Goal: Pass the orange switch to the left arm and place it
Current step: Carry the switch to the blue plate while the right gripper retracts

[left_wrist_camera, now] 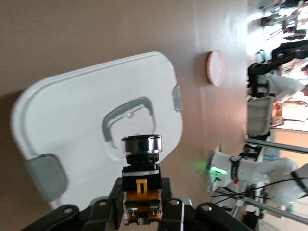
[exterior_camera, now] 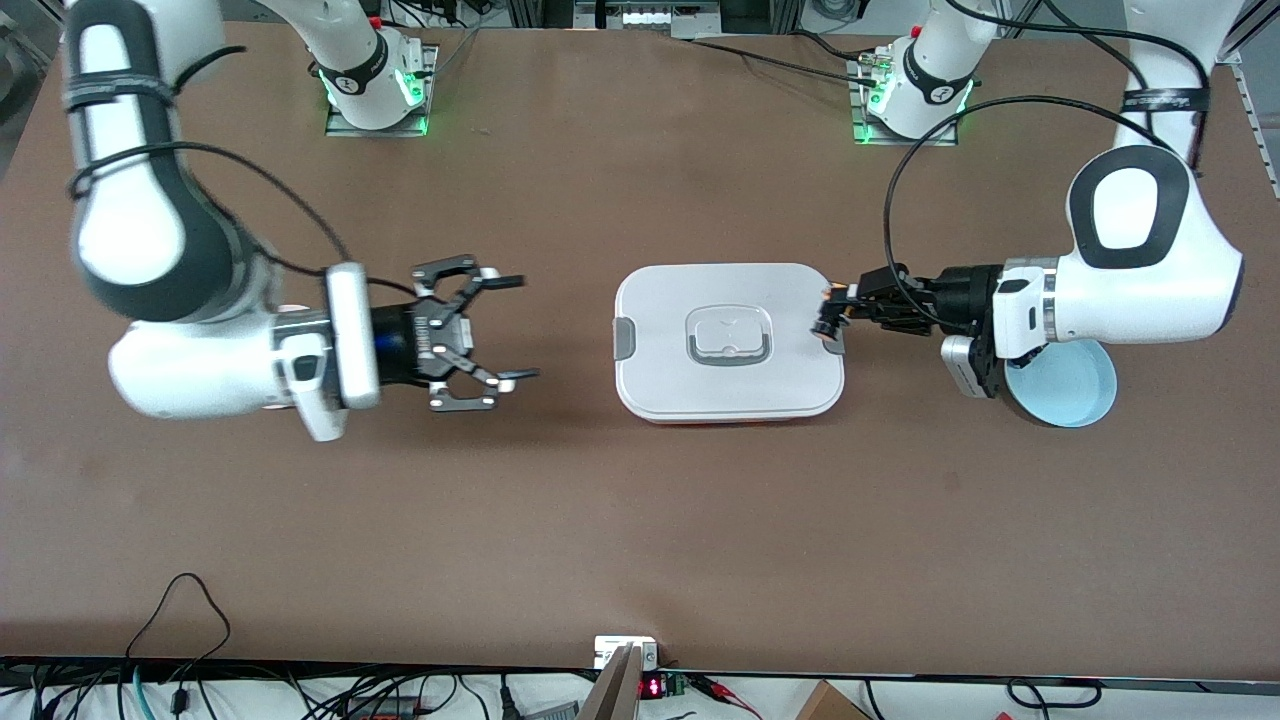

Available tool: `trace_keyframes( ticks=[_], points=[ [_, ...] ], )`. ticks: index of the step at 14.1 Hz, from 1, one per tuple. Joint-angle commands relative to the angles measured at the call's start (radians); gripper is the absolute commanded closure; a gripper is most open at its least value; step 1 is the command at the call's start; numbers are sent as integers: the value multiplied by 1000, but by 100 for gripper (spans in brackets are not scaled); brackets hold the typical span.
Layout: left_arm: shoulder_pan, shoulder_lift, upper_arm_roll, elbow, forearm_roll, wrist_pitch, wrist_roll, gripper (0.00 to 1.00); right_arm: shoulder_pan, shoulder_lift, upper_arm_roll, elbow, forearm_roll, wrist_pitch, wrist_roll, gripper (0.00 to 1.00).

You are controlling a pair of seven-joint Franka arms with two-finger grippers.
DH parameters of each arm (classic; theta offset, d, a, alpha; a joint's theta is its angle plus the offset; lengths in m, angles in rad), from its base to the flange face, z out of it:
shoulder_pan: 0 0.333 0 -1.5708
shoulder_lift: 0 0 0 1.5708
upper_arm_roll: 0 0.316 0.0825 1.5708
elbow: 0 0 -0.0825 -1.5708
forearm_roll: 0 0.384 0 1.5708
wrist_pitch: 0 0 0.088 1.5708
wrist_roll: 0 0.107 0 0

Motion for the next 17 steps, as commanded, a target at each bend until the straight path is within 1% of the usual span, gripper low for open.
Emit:
trace_keyframes(
  ticks=[1, 3, 4, 6, 8, 9, 10, 12, 13, 14, 16, 17],
  points=[
    [13, 16, -6, 51, 252, -22, 46, 81, -118, -17, 17, -5, -99, -154, -41, 0],
    [14, 26, -6, 48, 468, -19, 179, 82, -180, -19, 17, -4, -142, -238, -101, 0],
    [29, 64, -6, 48, 556, -19, 236, 82, -198, -18, 16, -1, -151, -289, -114, 0],
    [75, 120, -4, 49, 639, 3, 394, 83, -232, -17, 16, 31, -196, -340, -122, 0],
    [114, 146, -6, 46, 782, 46, 544, 83, -219, -39, -41, 19, -217, -358, -109, 0],
    [123, 160, -4, 43, 845, 67, 625, 83, -217, -66, -53, -7, -236, -355, -110, 0],
    [147, 176, -4, 40, 898, 96, 707, 83, -211, -117, -74, -59, -259, -307, -108, 0],
    [197, 199, -4, 33, 954, 141, 889, 84, -212, -255, -99, -212, -247, -83, -130, 0],
    [229, 212, -4, 25, 968, 168, 987, 84, -208, -299, -116, -237, -254, -23, -127, 0],
    [252, 227, -4, 19, 971, 199, 1058, 84, -179, -333, -143, -252, -282, -4, -112, 0],
    [310, 276, -6, 17, 1044, 295, 1161, 84, -99, -381, -232, -268, -395, -1, 29, 0],
    [319, 287, -6, 11, 1046, 323, 1201, 84, -62, -416, -269, -269, -471, -1, 125, 0]
  ],
)
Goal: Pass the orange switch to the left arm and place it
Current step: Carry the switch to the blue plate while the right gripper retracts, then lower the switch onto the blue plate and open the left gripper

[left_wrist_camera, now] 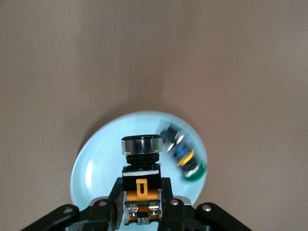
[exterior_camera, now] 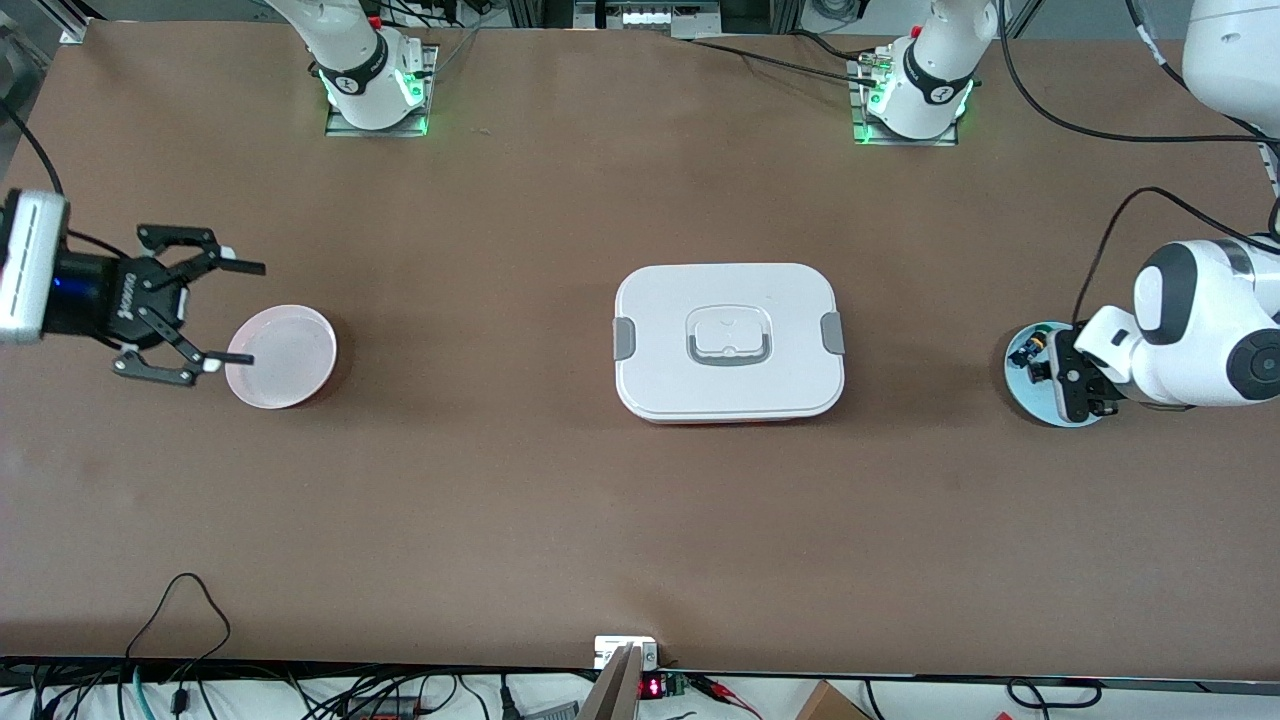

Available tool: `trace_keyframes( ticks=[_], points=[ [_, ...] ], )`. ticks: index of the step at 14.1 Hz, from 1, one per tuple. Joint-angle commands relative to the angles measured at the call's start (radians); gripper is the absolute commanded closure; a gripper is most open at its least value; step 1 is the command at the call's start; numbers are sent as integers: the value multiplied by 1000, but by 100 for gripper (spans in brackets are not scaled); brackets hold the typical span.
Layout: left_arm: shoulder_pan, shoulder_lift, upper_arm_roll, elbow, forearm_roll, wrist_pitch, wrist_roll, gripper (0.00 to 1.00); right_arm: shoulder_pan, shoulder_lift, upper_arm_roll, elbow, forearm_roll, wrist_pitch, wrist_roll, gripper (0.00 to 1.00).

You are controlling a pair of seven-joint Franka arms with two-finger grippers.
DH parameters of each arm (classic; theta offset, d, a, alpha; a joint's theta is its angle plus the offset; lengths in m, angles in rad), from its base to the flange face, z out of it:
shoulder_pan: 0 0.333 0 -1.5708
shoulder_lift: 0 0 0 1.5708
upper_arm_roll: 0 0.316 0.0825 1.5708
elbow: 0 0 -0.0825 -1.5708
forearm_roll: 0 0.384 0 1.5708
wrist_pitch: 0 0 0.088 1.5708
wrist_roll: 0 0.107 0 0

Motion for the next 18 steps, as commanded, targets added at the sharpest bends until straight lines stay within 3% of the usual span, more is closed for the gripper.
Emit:
trace_keyframes(
  ticks=[1, 5, 8, 12, 13, 15, 16, 17, 18],
  points=[
    [38, 32, -12, -11, 43, 67, 116, 84, 108, -117, -101, -69, -199, 37, 229, 0],
    [59, 56, -11, -65, 48, 208, 215, 84, 123, -121, -105, -59, -528, 67, 631, 0],
    [74, 68, -11, -65, 47, 243, 240, 83, 133, -119, -98, -55, -678, 61, 872, 0],
    [91, 64, -18, -81, 44, 267, 222, 71, 215, -124, -96, -21, -869, 66, 1166, 0],
    [91, 62, -21, -79, 45, 260, 226, 41, 240, -124, -96, -21, -896, 60, 1237, 0],
    [90, 56, -28, -79, 42, 254, 223, 33, 274, -125, -96, -23, -921, 39, 1404, 0],
    [84, 46, -29, -77, 40, 230, 220, 22, 281, -125, -96, -23, -932, 37, 1455, 0],
    [82, 38, -44, -71, 40, 190, 215, 3, 286, -125, -96, -21, -933, 37, 1464, 0],
    [84, 26, -67, -65, 40, 143, 205, 0, 285, -125, -98, -16, -929, 37, 1468, 0]
  ],
)
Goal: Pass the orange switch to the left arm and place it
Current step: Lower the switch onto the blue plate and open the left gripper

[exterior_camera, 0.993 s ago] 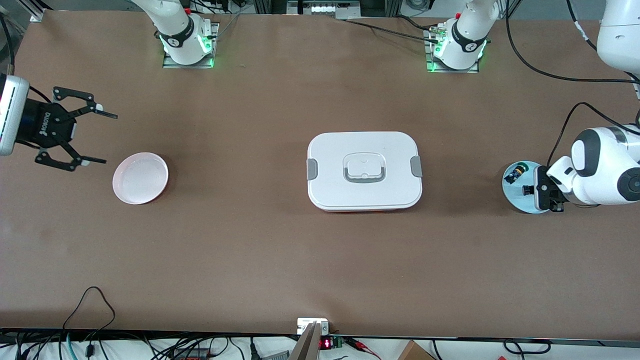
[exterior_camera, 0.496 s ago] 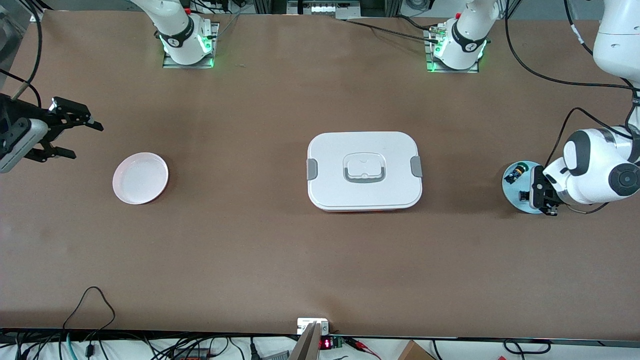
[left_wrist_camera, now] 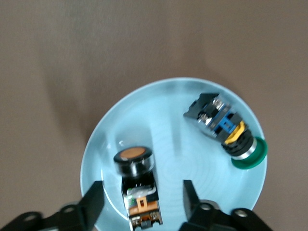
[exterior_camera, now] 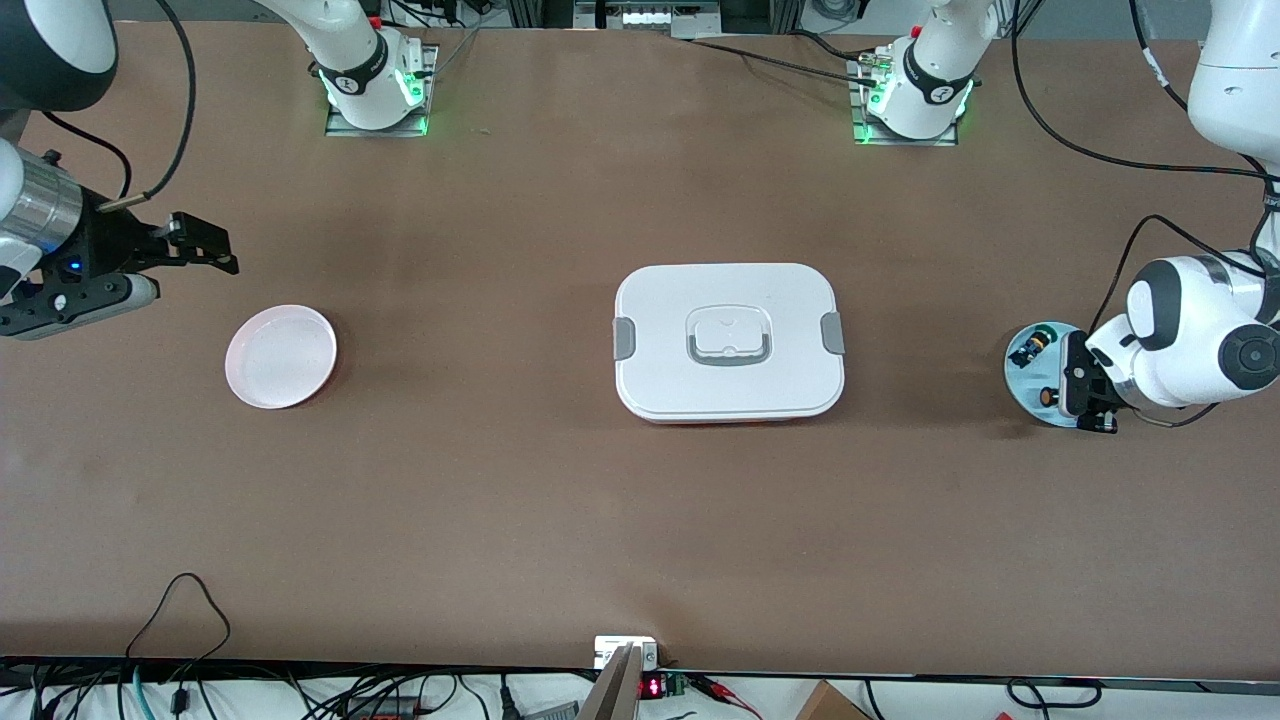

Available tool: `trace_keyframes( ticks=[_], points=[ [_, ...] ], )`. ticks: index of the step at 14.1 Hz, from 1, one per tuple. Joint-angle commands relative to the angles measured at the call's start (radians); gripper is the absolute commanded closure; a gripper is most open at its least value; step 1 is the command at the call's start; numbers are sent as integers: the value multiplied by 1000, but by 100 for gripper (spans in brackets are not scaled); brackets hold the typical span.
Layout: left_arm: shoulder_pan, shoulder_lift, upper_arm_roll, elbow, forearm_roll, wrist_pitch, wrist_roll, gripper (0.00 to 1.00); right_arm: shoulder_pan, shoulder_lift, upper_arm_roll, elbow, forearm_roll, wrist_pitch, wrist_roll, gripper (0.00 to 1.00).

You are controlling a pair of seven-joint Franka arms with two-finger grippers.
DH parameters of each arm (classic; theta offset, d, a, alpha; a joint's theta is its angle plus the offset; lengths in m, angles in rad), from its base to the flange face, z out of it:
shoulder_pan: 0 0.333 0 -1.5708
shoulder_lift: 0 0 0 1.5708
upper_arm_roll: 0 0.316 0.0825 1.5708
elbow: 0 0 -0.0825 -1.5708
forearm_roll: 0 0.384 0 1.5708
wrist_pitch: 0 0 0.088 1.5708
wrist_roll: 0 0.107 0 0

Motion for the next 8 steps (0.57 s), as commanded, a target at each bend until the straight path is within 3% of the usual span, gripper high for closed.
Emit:
trace_keyframes(
  ticks=[1, 5, 8],
  points=[
    [6, -54, -47, 11, 6, -124, -23, 0, 12, -10, -6, 21, -19, -16, 36, 0],
    [6, -114, -135, 116, -37, -433, -136, 0, 16, -2, -7, 52, -19, -44, 30, 0],
    [4, -128, -188, 237, -89, -685, -345, 0, 20, -1, -7, 50, -17, -42, 34, 0]
  ],
)
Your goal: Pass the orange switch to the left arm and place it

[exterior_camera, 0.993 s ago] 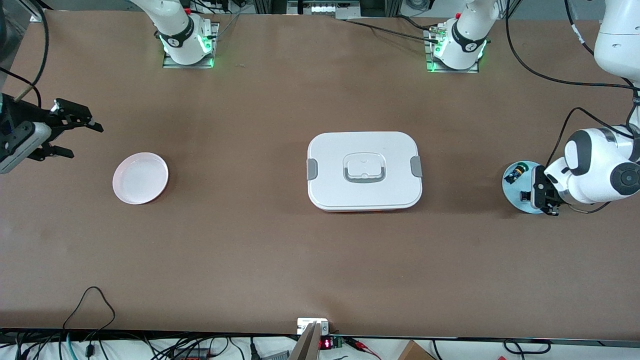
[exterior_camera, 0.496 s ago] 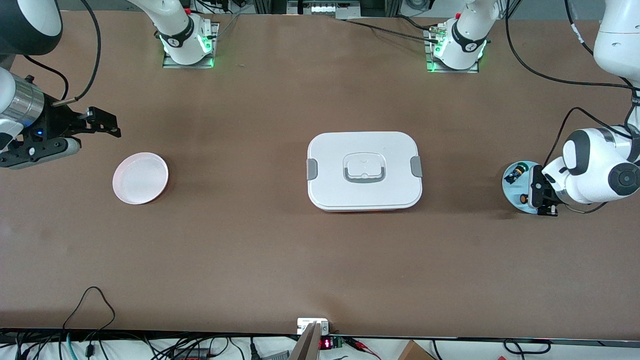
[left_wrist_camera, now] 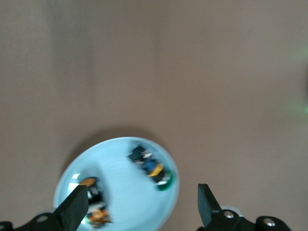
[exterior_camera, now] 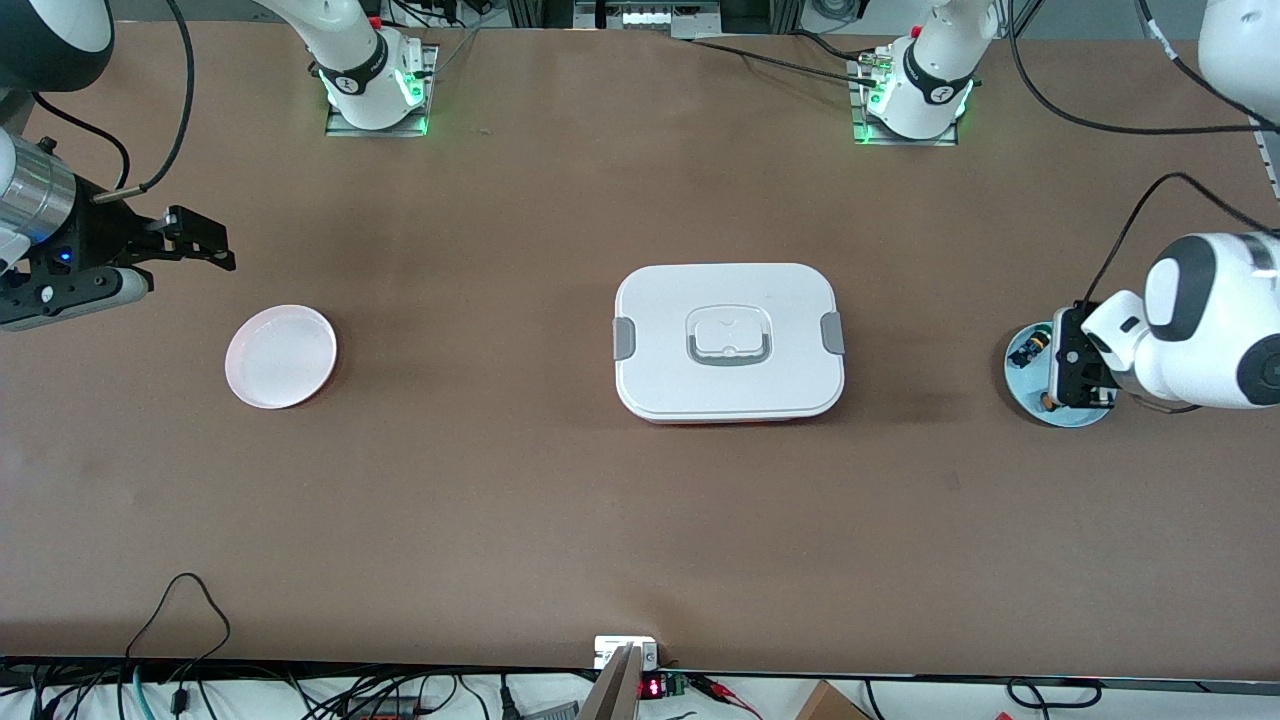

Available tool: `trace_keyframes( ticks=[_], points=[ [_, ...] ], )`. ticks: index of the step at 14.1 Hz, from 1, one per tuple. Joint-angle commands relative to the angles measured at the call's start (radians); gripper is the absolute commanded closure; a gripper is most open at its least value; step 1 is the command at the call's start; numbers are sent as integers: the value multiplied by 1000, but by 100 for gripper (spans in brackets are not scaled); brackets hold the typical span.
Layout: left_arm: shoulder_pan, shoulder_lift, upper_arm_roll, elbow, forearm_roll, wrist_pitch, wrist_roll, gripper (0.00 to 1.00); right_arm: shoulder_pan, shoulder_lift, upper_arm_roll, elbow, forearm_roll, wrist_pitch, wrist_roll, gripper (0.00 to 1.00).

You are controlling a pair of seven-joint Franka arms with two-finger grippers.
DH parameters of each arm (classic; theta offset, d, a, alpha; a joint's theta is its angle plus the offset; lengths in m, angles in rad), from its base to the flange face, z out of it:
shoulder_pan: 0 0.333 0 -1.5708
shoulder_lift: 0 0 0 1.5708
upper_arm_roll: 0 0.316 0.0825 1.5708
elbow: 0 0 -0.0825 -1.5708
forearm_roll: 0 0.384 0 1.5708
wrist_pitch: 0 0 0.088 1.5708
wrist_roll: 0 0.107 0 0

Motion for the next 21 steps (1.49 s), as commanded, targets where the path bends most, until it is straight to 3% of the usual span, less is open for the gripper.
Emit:
trace_keyframes(
  ticks=[1, 5, 10, 14, 16, 18, 19, 21],
  points=[
    [5, -7, -37, 110, -54, -190, -185, 0, 15, -1, -8, 12, -14, -21, 24, 0],
    [5, -14, -164, 300, -83, -406, -634, 0, 17, -1, -6, 11, -22, -9, 25, 0],
    [5, -125, -212, 326, -88, -423, -1190, 0, 14, -1, -8, 8, -28, 0, 12, 0],
    [9, -125, -212, 372, -97, -428, -1277, 0, 4, -1, -3, 3, -31, 6, 12, 0],
    [8, -142, -201, 372, -129, -428, -1286, 0, -49, -2, 48, 2, -33, 3, 14, 0],
    [-16, -206, -148, 343, -158, -378, -1289, 0, -173, -2, 177, 2, -36, 5, 12, 0],
    [-96, -259, -52, 292, -172, -344, -1292, 0, -212, -2, 214, 2, -37, 5, 14, 0],
    [-263, -382, 151, 148, -177, -194, -1347, 0, -218, -4, 224, 2, -57, 8, 14, 0]
  ],
)
